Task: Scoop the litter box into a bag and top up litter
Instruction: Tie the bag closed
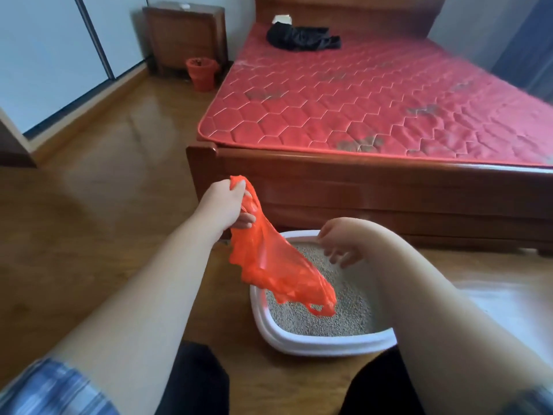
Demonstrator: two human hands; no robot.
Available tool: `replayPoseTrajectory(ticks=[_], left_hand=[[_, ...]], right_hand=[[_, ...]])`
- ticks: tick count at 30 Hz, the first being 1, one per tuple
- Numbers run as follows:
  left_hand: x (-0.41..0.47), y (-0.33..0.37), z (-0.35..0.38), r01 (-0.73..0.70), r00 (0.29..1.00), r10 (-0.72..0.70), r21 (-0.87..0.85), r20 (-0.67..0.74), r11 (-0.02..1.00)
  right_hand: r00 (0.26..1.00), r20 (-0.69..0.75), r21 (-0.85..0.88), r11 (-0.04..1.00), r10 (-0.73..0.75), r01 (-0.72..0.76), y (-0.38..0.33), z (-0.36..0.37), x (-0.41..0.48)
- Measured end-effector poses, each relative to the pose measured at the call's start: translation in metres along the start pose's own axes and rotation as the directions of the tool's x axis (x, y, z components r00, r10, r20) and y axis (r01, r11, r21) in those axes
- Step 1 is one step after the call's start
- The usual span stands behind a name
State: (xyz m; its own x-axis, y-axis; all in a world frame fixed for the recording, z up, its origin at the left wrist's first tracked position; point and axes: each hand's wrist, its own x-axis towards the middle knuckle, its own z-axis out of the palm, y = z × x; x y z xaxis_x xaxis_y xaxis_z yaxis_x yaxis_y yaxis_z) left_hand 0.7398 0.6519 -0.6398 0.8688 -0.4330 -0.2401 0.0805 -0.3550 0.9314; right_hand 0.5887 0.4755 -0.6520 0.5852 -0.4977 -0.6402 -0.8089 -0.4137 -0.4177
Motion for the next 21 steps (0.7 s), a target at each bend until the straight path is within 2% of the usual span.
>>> replayPoseTrajectory(ticks=[4,8,10,12,14,16,18,21], left_hand=[[0.005,0.003,-0.007,-0.021,1.0,0.019,-0.221,-0.008,0.975],[0.006,0.007,-0.006,-0.03,0.999,0.038,-0.337,0.015,0.941],[0.009,0.007,-0.007,-0.033,0.999,0.04,-0.379,0.012,0.925],[0.011,0.008,-0.011,-0.028,1.0,0.03,-0.426,-0.002,0.904],[0.011,0.008,-0.015,-0.027,1.0,0.023,-0.484,-0.014,0.875],[0.008,0.01,-0.018,-0.031,0.999,0.031,-0.525,-0.008,0.85],[0.005,0.012,-0.018,-0.035,0.999,0.039,-0.534,-0.005,0.845],[0.0,0.014,-0.018,-0.031,0.999,0.035,-0.548,-0.003,0.836]], right_hand=[[0.982,0.144,-0.152,0.983,0.121,-0.099,0.004,0.014,0.008],[0.946,0.264,-0.253,0.96,0.19,-0.122,-0.001,0.027,0.005],[0.955,0.231,-0.356,0.93,0.185,-0.094,0.002,0.031,0.005],[0.984,0.105,-0.335,0.937,0.142,-0.099,0.009,0.034,0.016],[0.984,0.041,-0.213,0.964,0.173,-0.161,0.018,0.04,0.028],[0.977,0.048,0.096,0.973,0.206,-0.21,0.028,0.05,0.04],[0.975,0.084,0.352,0.91,0.204,-0.221,0.033,0.06,0.05],[0.988,-0.022,0.488,0.864,0.155,-0.125,0.031,0.068,0.058]])
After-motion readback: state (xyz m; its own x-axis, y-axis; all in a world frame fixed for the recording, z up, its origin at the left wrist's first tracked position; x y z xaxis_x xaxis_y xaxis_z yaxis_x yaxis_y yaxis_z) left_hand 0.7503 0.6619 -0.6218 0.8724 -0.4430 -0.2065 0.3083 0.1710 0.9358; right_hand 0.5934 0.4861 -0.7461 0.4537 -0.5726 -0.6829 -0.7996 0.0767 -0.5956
